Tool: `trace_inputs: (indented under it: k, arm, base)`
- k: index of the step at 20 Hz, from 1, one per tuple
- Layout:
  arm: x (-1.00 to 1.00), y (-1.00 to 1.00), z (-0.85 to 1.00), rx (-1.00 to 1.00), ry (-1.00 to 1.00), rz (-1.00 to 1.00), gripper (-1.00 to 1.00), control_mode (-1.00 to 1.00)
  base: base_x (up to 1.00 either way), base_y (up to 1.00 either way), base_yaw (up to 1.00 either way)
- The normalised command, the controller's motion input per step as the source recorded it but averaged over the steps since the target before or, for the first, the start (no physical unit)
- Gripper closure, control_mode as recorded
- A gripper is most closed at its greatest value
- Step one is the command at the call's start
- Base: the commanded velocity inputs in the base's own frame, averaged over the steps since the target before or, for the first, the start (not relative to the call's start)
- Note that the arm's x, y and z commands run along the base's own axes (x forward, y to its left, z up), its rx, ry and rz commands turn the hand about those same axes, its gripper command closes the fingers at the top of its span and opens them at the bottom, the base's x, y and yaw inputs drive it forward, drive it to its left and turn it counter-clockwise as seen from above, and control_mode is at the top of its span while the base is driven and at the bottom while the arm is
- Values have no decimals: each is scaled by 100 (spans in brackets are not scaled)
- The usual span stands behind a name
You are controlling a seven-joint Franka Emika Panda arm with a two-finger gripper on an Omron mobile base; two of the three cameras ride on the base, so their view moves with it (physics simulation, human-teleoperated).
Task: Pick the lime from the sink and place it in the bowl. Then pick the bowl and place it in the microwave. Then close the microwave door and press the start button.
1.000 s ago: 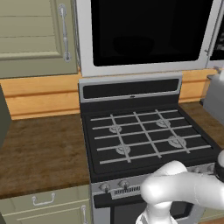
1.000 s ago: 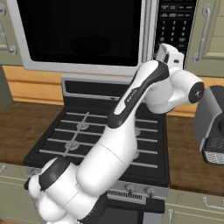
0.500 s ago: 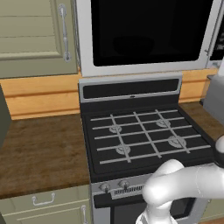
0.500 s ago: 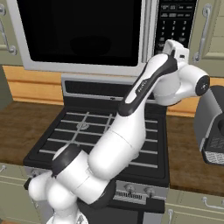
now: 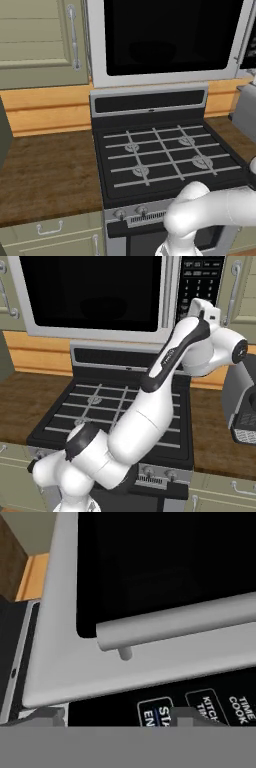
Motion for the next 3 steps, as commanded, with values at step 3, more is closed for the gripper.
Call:
trace_inputs:
  k: [3]
  arm:
    - [-83,51,-31,0,-13,0,-100,-100]
  base:
    - [0,0,0]
